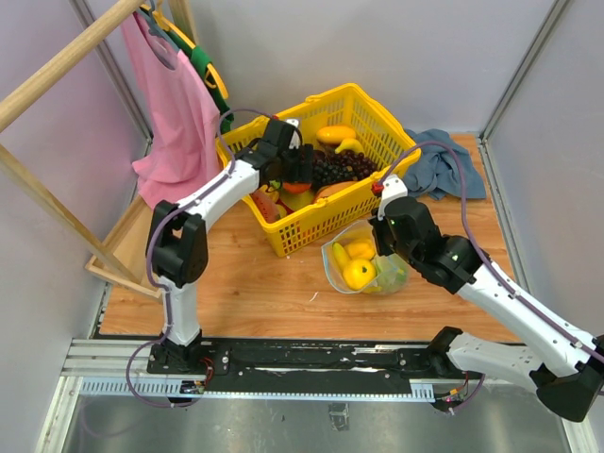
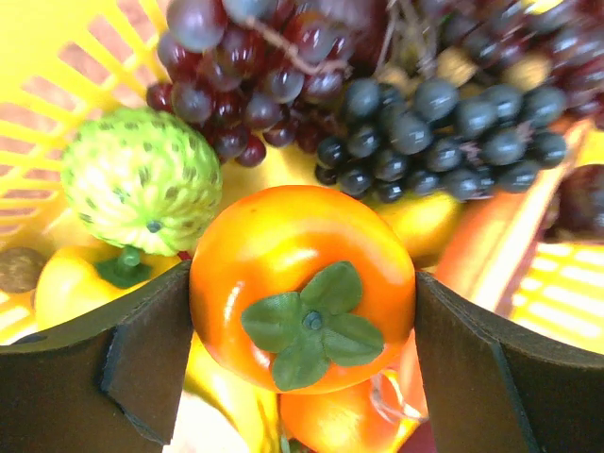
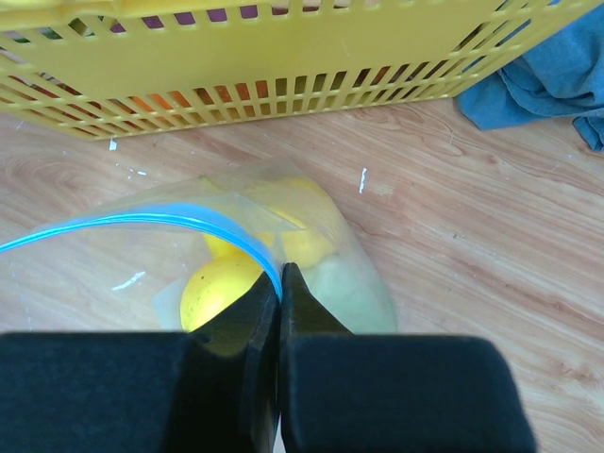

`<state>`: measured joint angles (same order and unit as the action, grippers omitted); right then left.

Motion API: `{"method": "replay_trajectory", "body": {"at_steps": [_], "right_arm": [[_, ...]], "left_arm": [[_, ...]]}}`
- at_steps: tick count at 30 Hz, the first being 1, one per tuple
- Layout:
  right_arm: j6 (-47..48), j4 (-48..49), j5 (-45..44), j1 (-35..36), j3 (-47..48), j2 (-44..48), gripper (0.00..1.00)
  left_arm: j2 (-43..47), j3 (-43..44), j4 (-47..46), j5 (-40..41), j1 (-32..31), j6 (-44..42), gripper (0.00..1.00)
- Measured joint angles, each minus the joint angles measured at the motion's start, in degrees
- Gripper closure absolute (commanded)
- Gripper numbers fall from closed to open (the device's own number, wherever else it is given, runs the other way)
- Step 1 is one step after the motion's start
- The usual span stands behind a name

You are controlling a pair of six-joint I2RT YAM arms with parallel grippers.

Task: Place the food in the zip-top bag and seal the zipper
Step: Pick up the fake fruit from the bin, then place the fake fruit in the zipper food storage bag.

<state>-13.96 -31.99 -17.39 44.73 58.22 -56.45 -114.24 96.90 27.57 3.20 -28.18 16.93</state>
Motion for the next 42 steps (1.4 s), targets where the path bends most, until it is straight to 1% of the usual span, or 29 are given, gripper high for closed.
{"method": "replay_trajectory", "body": {"at_steps": [6,10,14,18,21,26,33,38,42], "right_arm": [[0.00,0.00,-0.37,0.02,0.00,0.52,1.00],[0.00,0.00,-0.87,0.00,0.00,0.83,0.99],[0.00,-0.02,-0.92,0.02,0.13,1.11,1.00],[-0.04,-0.04,-0.87,0.00,0.46,1.18,1.00],[-0.31,-0.04,-0.83,0.00,0.50,1.40,0.99],[-1.27,-0.87,-0.83,0.00,2.01,1.53,0.99],[-2.60,-2.43,-0.74,0.00,2.60,3.34,0.99],[-3.32,-2.69,-0.57,0.00,2.60,4.31,0.99],[-4.00,-2.82,-0.44,0.00,2.60,4.33,0.99]], "left_arm": [[8.83,-2.75,-3.93,-0.31,-0.04,0.07,0.57],[15.02,-6.43,-6.43,-0.85,-0.33,0.11,0.58],[22.56,-12.33,-10.01,-2.36,-1.11,0.63,0.59],[31.26,-18.21,-13.57,-3.43,-3.19,1.25,0.60],[37.38,-21.86,-16.70,-4.13,-6.03,1.46,0.60],[44.15,-27.04,-20.72,-4.42,-12.04,1.57,0.62],[48.63,-33.03,-24.63,-3.74,-22.05,1.31,0.64],[51.91,-38.12,-27.74,-2.01,-27.93,1.09,0.65],[53.05,-40.59,-30.73,-0.63,-32.17,0.66,0.65]]}}
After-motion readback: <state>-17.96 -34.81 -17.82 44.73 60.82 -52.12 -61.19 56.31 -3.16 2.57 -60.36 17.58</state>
